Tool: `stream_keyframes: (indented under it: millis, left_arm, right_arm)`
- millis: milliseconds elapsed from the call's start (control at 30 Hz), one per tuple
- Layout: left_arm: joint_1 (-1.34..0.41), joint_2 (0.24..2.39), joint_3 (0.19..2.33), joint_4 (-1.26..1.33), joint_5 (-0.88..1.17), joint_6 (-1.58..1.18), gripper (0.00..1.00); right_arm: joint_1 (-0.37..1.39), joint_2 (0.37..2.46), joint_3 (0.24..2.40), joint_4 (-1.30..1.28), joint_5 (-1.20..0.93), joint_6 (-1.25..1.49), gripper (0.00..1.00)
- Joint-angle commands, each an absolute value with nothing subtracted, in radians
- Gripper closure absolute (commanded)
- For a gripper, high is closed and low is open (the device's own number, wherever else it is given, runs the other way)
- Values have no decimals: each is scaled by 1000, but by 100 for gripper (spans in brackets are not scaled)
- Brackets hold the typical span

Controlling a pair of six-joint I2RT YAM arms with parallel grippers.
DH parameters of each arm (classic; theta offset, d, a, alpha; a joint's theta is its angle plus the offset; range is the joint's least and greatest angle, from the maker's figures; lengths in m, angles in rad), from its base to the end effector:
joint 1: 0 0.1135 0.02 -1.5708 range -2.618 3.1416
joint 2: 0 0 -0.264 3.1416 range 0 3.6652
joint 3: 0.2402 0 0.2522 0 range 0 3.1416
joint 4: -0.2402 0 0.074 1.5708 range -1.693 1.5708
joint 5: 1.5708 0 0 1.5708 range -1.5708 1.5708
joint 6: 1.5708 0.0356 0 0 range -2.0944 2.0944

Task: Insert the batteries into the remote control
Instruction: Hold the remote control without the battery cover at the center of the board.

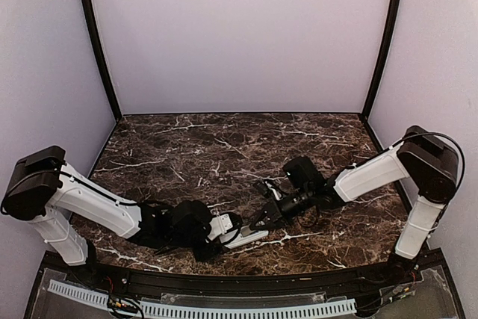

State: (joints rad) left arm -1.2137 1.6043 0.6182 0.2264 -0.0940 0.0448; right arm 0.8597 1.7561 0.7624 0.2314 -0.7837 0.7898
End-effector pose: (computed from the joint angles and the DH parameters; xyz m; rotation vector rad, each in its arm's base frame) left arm 0.1057 -0.2738 0.1308 1.3588 1.9481 -0.4694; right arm 0.1926 0.2621 0.1319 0.5609 -2.6327 -1.5762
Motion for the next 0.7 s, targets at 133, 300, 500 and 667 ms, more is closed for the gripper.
stream_keyframes:
  millis: [133,300,500,667]
  left_arm:
    - [-1215,1607,622,172,-91,55,44]
    - [-1215,1610,624,170,-92,54,44]
    - [-1215,1612,627,167,-95,54,44]
    - [-1215,1616,630,167,-95,53,45]
  right_arm:
    - [856,1775,753,261,-797,799,100]
    - [860,1798,735,309,-798,828,100]
    - [862,1813,739,328,-792,842,100]
    - [865,1820,732,317,-779,846,100]
